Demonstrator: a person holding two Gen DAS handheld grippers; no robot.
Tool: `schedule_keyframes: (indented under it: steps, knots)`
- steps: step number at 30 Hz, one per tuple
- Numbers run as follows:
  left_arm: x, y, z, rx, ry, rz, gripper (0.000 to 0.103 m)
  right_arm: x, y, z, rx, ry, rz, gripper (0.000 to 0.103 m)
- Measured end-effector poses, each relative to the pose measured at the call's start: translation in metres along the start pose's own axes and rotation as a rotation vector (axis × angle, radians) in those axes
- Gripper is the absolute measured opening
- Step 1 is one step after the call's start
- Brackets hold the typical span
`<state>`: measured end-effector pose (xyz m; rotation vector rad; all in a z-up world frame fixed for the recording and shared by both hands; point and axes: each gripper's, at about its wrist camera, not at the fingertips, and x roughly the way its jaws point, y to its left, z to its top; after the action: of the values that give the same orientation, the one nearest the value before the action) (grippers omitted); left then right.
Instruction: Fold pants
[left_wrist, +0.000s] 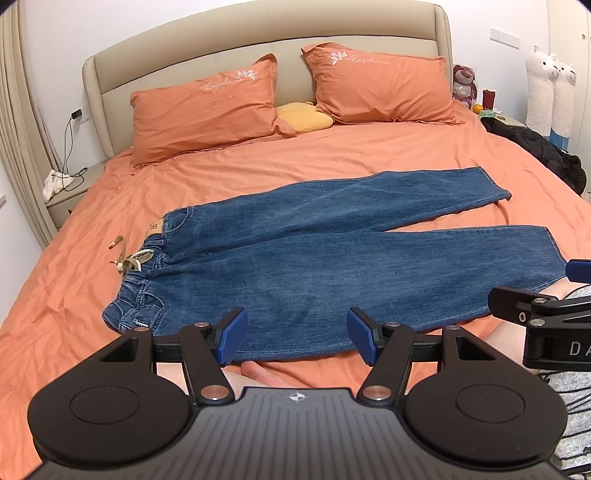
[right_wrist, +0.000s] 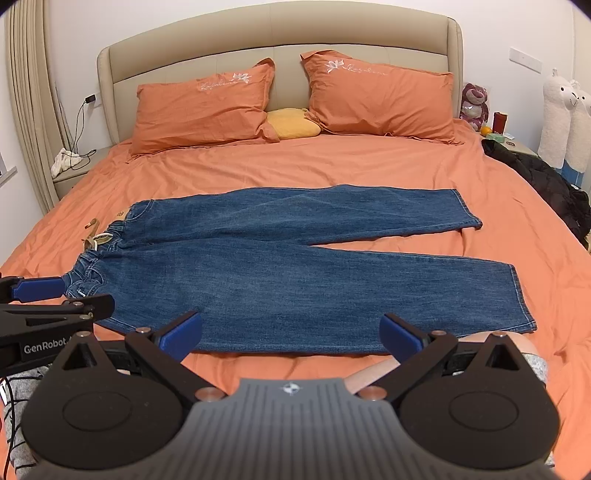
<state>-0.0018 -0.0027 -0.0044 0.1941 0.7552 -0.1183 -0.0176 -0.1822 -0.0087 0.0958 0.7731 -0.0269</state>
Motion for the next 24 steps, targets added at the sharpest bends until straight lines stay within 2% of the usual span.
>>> schedule_keyframes:
  steps: [24]
  knots:
    - [-0.0021, -0.0021, 0.0001, 0.004, -0.002, -0.001, 0.073, -0.0044, 0.0037, -0.0039, -0.001, -0.009, -0.005, 0.098]
